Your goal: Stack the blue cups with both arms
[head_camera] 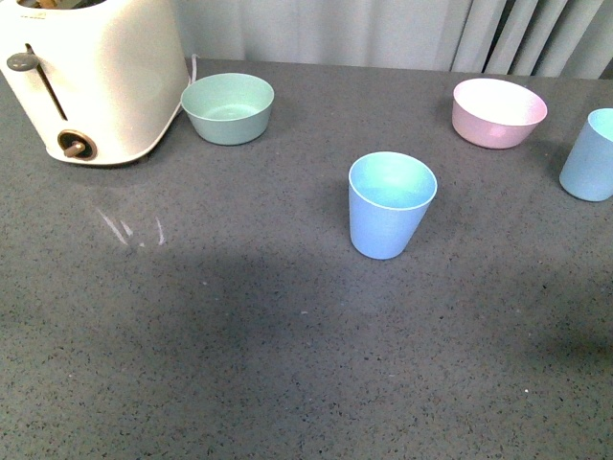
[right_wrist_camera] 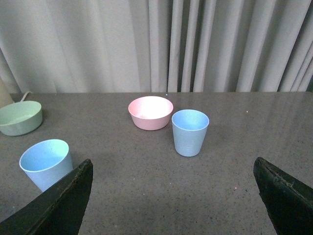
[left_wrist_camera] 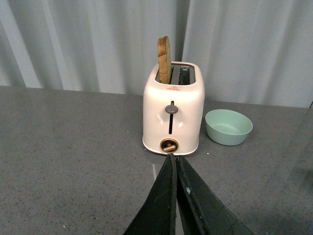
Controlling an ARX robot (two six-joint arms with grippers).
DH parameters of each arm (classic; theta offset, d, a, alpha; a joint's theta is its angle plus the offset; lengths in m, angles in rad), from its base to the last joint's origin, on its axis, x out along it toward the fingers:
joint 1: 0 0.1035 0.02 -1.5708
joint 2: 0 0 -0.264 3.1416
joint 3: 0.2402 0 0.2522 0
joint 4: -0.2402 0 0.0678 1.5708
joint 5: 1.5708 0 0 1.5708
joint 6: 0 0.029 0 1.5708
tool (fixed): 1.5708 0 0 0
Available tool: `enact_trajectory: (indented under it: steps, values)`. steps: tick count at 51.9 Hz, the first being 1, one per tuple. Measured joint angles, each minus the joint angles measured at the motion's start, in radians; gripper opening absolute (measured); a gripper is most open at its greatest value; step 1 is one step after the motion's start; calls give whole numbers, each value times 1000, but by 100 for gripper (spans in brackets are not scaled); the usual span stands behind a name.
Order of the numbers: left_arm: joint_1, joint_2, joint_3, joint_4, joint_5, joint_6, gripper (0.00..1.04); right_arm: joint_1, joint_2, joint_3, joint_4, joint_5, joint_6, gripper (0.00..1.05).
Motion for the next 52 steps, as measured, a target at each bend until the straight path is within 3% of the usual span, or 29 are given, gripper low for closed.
enact_trajectory:
  steps: [14,19,46,52]
  values:
    - [0,-82,0,-82,0,0,2,0,0,0,0,0,0,96]
    - [0,-219,0,-245,0,0,2,0,0,0,0,0,0,96]
    - [0,-245,0,-255,0,0,2,0,0,0,0,0,0,96]
    - [0,-245,0,-255,0,0,20,0,0,0,0,0,0,96]
